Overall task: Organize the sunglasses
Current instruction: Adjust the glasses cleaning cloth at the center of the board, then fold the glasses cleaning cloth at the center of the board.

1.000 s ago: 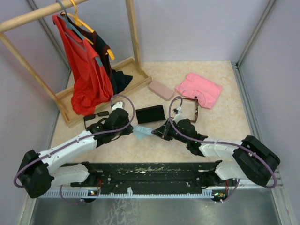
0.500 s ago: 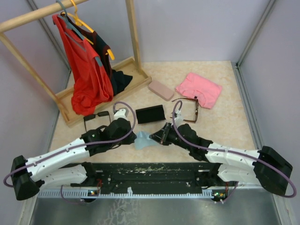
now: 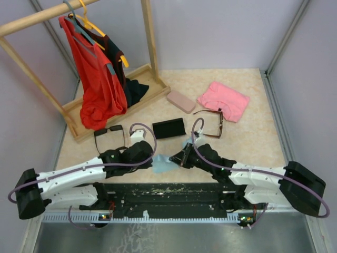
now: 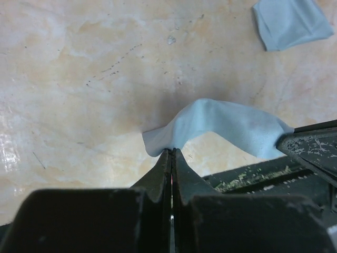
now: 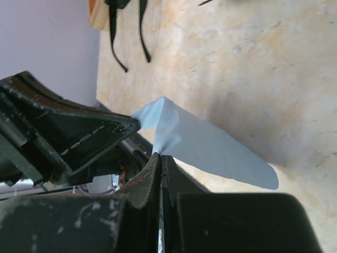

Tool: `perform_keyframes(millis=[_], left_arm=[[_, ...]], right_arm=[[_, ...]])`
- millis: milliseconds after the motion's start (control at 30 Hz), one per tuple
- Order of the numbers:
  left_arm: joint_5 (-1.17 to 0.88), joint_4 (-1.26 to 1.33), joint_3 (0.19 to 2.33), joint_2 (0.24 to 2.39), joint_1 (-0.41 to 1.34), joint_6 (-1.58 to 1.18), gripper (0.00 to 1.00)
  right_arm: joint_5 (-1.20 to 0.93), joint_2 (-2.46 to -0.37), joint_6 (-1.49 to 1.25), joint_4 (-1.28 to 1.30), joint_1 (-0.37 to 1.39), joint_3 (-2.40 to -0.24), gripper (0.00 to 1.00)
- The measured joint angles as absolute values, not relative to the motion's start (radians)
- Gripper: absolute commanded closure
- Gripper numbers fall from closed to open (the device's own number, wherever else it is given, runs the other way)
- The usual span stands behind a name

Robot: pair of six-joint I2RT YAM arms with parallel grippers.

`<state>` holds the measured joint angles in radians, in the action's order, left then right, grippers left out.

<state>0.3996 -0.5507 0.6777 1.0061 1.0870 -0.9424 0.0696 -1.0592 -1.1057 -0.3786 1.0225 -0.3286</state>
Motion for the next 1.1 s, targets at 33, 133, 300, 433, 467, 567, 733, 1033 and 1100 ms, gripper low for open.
perform_keyframes(millis=[33, 133, 300, 433, 467, 567, 733, 1033, 1100], left_arm=[[0.408, -0.537, 0.673, 1.028, 1.087, -0.942, 0.99], [0.441, -0.499, 0.670, 1.085, 1.085, -0.934, 0.99], [0.467, -0.423, 0.671, 1.161, 1.030, -0.896, 0.99], [0.458, -0.356, 0.671, 1.209, 0.958, -0.857, 0.99], [0.453, -0.342, 0.671, 1.219, 0.944, -0.848, 0.99], [0.434, -0.296, 0.673, 1.255, 0.895, -0.811, 0.99], [0.404, -0.237, 0.694, 1.314, 0.842, -0.759, 0.99], [0.354, -0.178, 0.721, 1.373, 0.822, -0.710, 0.99], [0.341, -0.178, 0.721, 1.373, 0.822, -0.709, 0.99]], right_arm=[[0.062, -1.082, -1.110, -0.396, 1.012, -0.324, 1.00], [0.038, -1.162, -1.113, -0.453, 0.957, -0.314, 1.00], [0.012, -1.248, -1.100, -0.516, 0.892, -0.317, 1.00], [-0.025, -1.318, -1.081, -0.550, 0.849, -0.345, 1.00], [-0.033, -1.335, -1.075, -0.562, 0.836, -0.351, 1.00], [-0.057, -1.381, -1.061, -0.591, 0.802, -0.369, 1.00], [-0.098, -1.466, -1.040, -0.638, 0.752, -0.402, 1.00], [-0.127, -1.520, -0.995, -0.665, 0.722, -0.449, 1.00], [-0.127, -1.520, -0.984, -0.665, 0.722, -0.449, 1.00]])
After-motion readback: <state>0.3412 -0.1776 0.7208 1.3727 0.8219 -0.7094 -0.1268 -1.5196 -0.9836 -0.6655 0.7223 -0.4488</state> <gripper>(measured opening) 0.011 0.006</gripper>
